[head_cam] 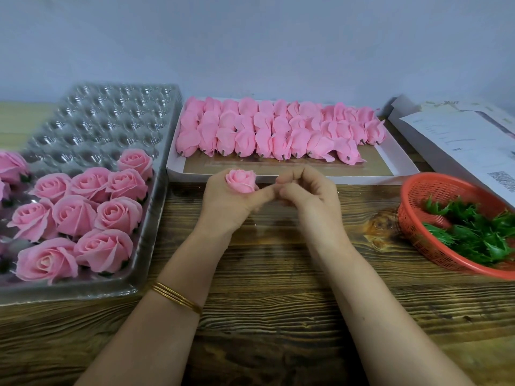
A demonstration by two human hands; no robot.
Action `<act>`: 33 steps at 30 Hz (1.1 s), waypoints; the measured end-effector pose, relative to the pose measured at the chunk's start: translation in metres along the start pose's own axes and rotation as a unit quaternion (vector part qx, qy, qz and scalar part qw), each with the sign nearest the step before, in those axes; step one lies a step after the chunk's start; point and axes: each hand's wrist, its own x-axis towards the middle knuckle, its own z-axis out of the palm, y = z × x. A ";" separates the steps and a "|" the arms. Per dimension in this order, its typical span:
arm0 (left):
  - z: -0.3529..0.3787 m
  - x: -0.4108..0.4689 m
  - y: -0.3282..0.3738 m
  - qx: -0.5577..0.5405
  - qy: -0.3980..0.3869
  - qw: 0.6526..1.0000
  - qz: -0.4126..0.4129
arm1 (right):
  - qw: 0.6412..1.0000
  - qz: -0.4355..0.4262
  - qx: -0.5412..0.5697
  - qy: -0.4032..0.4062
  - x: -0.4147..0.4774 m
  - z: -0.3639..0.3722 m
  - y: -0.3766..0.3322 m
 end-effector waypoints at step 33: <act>-0.002 -0.002 0.013 -0.212 -0.116 0.965 -0.100 | 0.997 0.037 -0.026 -0.060 -0.008 0.020 0.021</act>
